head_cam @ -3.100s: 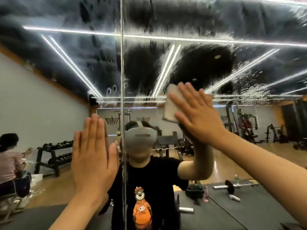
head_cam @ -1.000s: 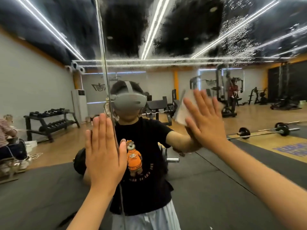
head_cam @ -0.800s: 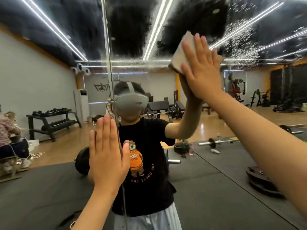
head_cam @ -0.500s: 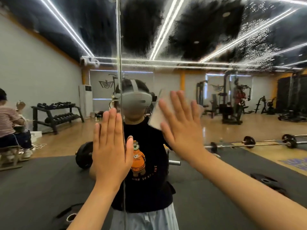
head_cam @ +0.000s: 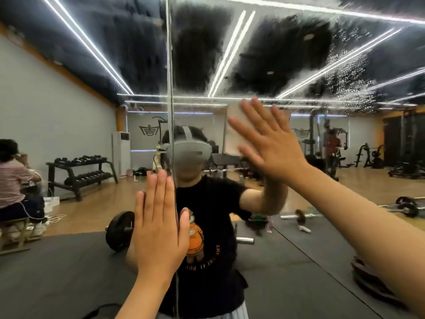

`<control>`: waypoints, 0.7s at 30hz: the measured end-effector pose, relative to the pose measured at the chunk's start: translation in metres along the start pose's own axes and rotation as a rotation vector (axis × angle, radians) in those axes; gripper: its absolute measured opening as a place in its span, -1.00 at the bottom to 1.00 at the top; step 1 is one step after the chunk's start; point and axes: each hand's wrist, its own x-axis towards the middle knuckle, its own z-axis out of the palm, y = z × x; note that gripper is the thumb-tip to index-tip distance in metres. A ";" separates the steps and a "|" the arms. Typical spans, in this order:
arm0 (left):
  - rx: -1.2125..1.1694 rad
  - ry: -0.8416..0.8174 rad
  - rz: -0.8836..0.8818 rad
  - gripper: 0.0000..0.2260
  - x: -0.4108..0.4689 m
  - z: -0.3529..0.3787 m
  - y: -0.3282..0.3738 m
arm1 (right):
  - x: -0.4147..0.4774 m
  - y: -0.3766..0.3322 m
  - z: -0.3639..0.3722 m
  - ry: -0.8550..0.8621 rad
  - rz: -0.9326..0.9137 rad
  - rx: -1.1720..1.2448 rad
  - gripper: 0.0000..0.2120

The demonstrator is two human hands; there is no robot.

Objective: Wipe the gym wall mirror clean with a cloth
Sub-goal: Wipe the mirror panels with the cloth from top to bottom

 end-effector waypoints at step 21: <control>-0.112 -0.016 0.025 -0.45 0.000 -0.004 -0.002 | -0.045 -0.095 0.016 -0.032 -0.424 0.047 -0.48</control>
